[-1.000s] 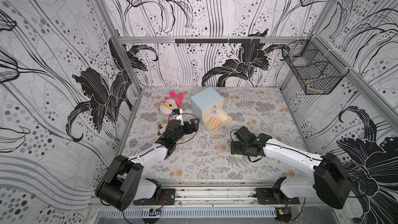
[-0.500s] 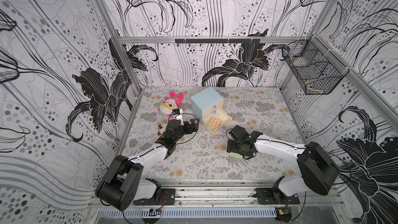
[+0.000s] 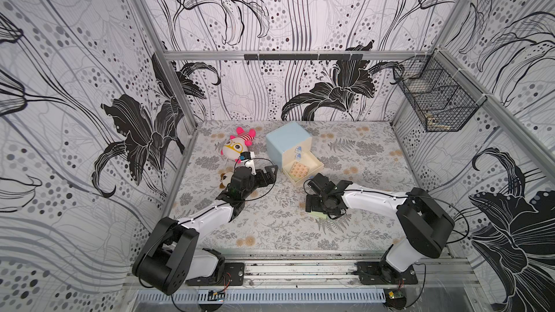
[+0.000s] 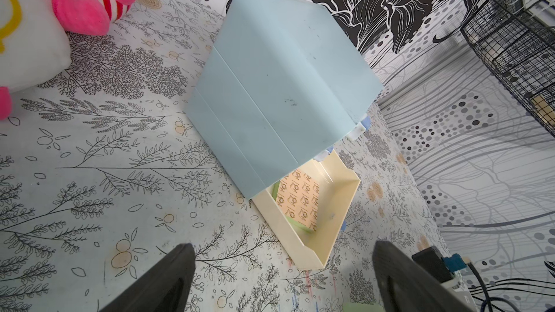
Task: Please put the sticky notes in the drawer by color
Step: Pick up the sticky notes from the center of the board.
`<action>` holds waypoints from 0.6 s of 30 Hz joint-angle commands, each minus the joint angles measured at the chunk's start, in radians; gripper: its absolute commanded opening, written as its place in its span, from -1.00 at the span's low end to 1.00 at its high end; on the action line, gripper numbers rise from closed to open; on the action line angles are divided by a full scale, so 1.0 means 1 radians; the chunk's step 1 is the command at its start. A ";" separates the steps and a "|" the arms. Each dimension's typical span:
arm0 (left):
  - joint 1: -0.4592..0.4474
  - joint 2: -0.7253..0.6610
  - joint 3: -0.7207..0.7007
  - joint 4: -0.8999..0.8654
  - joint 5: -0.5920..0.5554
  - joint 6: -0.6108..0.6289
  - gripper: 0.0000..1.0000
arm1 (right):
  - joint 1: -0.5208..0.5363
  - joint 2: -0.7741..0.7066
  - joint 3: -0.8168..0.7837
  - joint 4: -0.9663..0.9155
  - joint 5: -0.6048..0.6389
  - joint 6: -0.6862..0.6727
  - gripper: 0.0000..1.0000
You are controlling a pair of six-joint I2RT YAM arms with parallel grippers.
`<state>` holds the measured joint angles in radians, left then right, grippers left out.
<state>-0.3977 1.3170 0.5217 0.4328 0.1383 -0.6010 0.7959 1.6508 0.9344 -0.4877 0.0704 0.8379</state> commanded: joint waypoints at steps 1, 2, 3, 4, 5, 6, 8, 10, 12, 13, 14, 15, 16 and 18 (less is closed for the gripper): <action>-0.002 -0.013 0.025 0.012 -0.007 0.019 0.94 | 0.008 0.080 0.031 -0.113 0.097 -0.040 0.98; -0.002 -0.014 0.027 0.008 -0.009 0.020 0.94 | 0.008 0.088 0.039 -0.123 0.103 -0.042 0.98; -0.001 -0.016 0.029 0.002 -0.012 0.023 0.94 | 0.008 0.099 0.042 -0.126 0.106 -0.042 0.98; -0.001 -0.019 0.029 -0.002 -0.016 0.026 0.95 | 0.009 0.105 0.046 -0.123 0.103 -0.041 0.98; -0.002 -0.021 0.027 -0.004 -0.019 0.026 0.94 | 0.009 0.110 0.047 -0.117 0.099 -0.042 0.98; -0.002 -0.023 0.025 -0.006 -0.022 0.025 0.94 | 0.009 0.113 0.047 -0.105 0.091 -0.042 0.98; -0.002 -0.025 0.023 -0.006 -0.023 0.026 0.95 | 0.010 0.125 0.048 -0.092 0.083 -0.043 0.98; -0.003 -0.025 0.021 -0.006 -0.023 0.025 0.94 | 0.010 0.142 0.055 -0.089 0.081 -0.045 0.94; -0.001 -0.026 0.018 -0.010 -0.025 0.024 0.94 | 0.009 0.155 0.060 -0.080 0.077 -0.045 0.91; -0.002 -0.027 0.018 -0.011 -0.026 0.025 0.95 | 0.009 0.158 0.060 -0.072 0.072 -0.043 0.90; -0.002 -0.028 0.018 -0.012 -0.029 0.025 0.94 | 0.009 0.162 0.060 -0.062 0.065 -0.042 0.89; -0.001 -0.030 0.018 -0.013 -0.031 0.027 0.94 | 0.009 0.168 0.061 -0.050 0.059 -0.042 0.89; -0.001 -0.029 0.018 -0.015 -0.033 0.026 0.95 | 0.009 0.173 0.061 -0.039 0.053 -0.043 0.89; -0.001 -0.027 0.018 -0.013 -0.034 0.026 0.95 | 0.009 0.189 0.072 -0.018 0.045 -0.051 0.89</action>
<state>-0.3977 1.3113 0.5236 0.4034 0.1230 -0.5926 0.8040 1.7546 1.0283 -0.5529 0.1780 0.7952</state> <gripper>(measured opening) 0.972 0.947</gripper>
